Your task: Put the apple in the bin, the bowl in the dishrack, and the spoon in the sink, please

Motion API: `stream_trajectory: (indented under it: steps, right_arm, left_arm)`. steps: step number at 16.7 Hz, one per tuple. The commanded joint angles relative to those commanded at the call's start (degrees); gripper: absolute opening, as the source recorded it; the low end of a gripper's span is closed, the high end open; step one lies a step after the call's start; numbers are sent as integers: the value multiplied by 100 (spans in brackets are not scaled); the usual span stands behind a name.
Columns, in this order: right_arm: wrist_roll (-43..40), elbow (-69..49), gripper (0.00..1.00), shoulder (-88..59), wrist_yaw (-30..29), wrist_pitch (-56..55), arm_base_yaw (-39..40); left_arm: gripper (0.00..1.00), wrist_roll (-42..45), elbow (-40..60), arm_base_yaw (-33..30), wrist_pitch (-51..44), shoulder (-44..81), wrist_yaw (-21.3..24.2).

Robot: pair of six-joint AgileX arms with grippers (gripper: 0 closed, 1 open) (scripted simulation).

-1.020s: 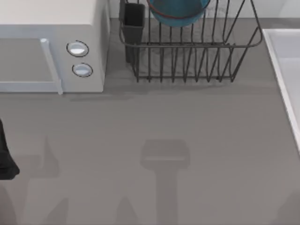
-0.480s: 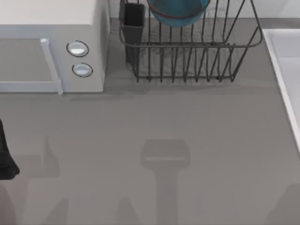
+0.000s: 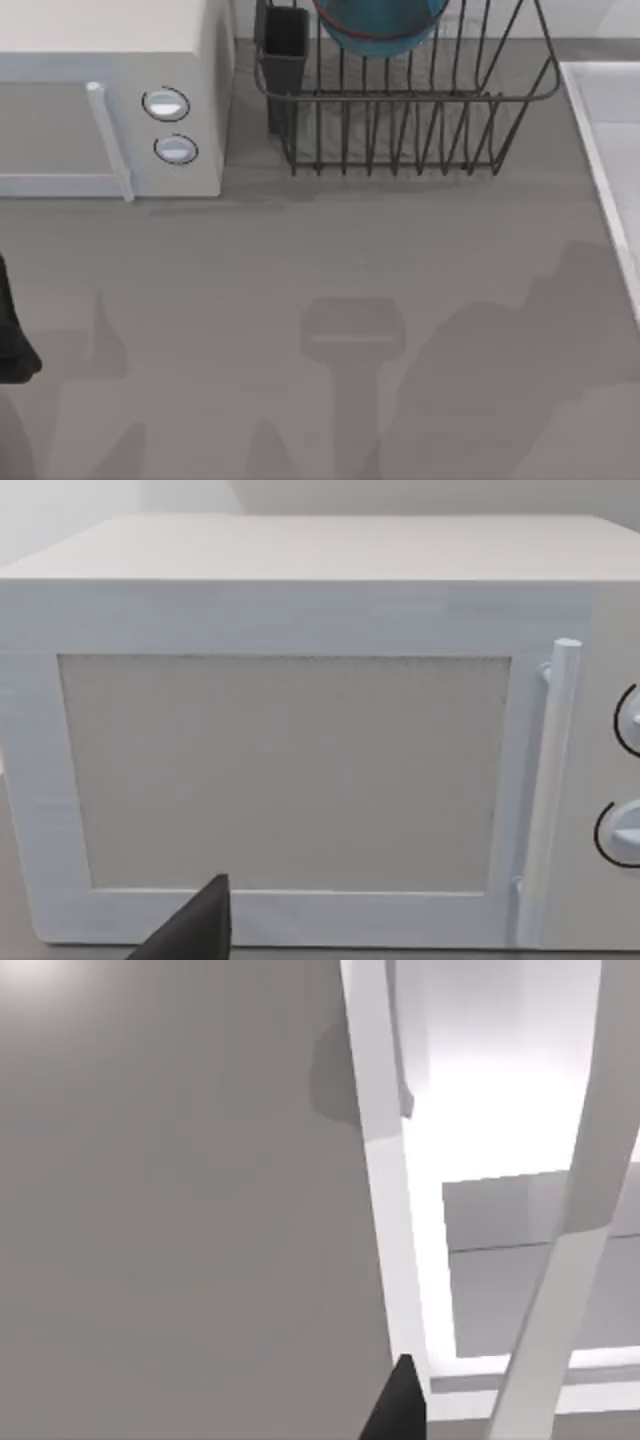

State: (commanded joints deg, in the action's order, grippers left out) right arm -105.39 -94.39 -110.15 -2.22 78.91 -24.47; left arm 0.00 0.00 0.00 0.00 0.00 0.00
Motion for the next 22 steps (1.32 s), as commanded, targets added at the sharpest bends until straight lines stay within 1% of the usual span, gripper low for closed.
stream_trajectory:
  steps: [7, 11, 13, 15, 22]
  right_arm:
    - [945, -4453, 0, -2905, 17, 1313, 890]
    - [1507, -6255, 0, -4102, 11, 1782, 1324]
    - [1728, -6809, 0, -4481, 2, 1917, 1477]
    - [1869, -7121, 0, -4699, -6, 1988, 1569]
    - [1907, -7165, 0, -4741, -8, 1982, 1561]
  left_arm:
    - [100, 0, 0, 0, 0, 0, 0]
    - [100, 0, 0, 0, 0, 0, 0]
    - [100, 0, 0, 0, 0, 0, 0]
    - [100, 0, 0, 0, 0, 0, 0]
    - [100, 0, 0, 0, 0, 0, 0]
